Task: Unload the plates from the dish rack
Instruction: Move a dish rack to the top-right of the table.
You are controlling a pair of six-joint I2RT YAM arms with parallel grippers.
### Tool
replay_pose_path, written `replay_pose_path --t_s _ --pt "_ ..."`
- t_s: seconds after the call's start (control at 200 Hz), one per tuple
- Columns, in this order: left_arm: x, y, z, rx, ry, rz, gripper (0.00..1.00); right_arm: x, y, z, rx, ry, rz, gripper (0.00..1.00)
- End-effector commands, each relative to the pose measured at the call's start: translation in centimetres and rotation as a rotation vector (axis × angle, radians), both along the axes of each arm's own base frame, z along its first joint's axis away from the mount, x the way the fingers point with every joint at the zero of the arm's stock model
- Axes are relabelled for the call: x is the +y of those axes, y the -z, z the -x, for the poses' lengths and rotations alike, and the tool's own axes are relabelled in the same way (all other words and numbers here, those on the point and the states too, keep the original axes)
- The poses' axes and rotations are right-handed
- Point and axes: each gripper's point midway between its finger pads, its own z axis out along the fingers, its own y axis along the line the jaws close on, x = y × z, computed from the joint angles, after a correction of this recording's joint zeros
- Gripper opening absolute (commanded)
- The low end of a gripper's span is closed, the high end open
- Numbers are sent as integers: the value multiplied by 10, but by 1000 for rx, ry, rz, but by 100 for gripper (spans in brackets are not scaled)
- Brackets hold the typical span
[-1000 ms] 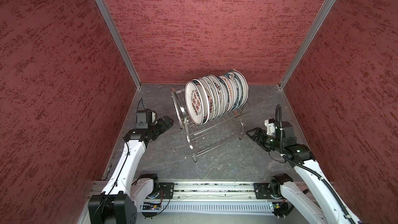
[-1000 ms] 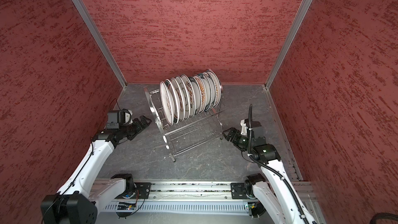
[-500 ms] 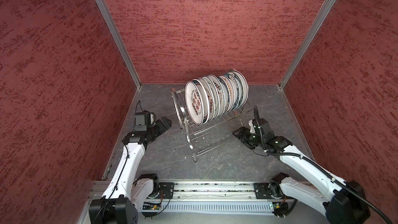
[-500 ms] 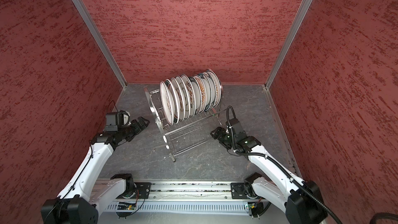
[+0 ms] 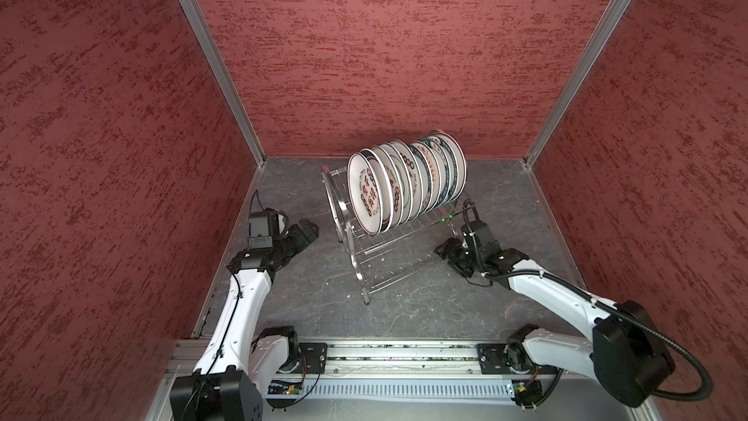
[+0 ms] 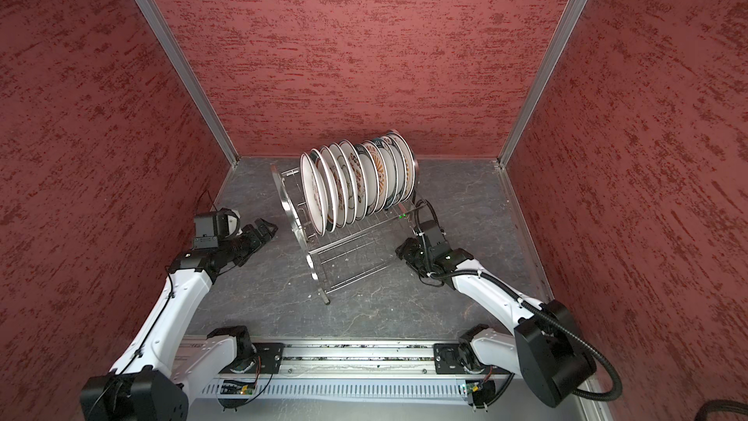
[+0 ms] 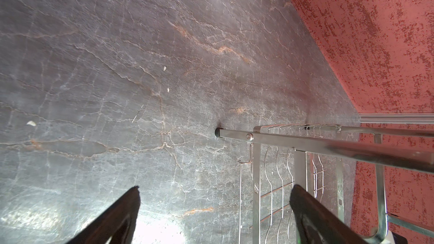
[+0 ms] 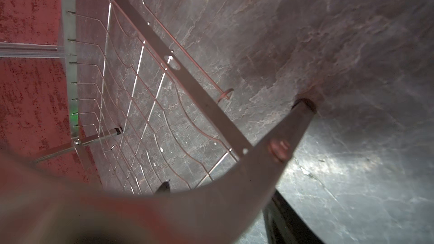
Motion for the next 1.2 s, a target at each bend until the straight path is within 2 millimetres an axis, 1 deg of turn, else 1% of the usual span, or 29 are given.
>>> replay_pose_path --t_s 0.0,0.065,0.21,0.336,0.481,0.631,0.837,0.987,1.037,1.047,1.057,1.192 --pt "-6 -6 -10 -49 22 47 100 6 -18 -20 -69 35 -18 62" --pt "-10 -6 -14 -51 33 56 100 7 -17 -24 -71 43 -19 61" --pt "-14 2 -24 -15 41 31 99 10 -13 -30 -71 53 -21 57" --pt "-26 5 -36 -4 77 17 97 9 -10 -36 -72 69 -8 53" --pt "-41 4 -49 -15 114 21 96 7 -7 -42 -77 86 3 50" --pt "-50 10 -58 4 137 22 95 2 -4 -52 -84 111 9 46" --pt "-67 16 -72 21 170 11 95 -5 1 -65 -86 122 11 43" --pt "-78 21 -82 25 185 11 95 -12 2 -78 -94 132 31 41" --pt "-83 22 -86 26 193 13 96 -15 -2 -83 -109 134 25 41" --pt "-84 22 -87 26 195 13 95 -16 4 -83 -95 133 33 41" --pt "-85 23 -88 28 198 12 95 -17 6 -84 -90 134 36 40" --pt "-100 25 -100 40 232 2 95 -26 7 -98 -94 142 41 38"
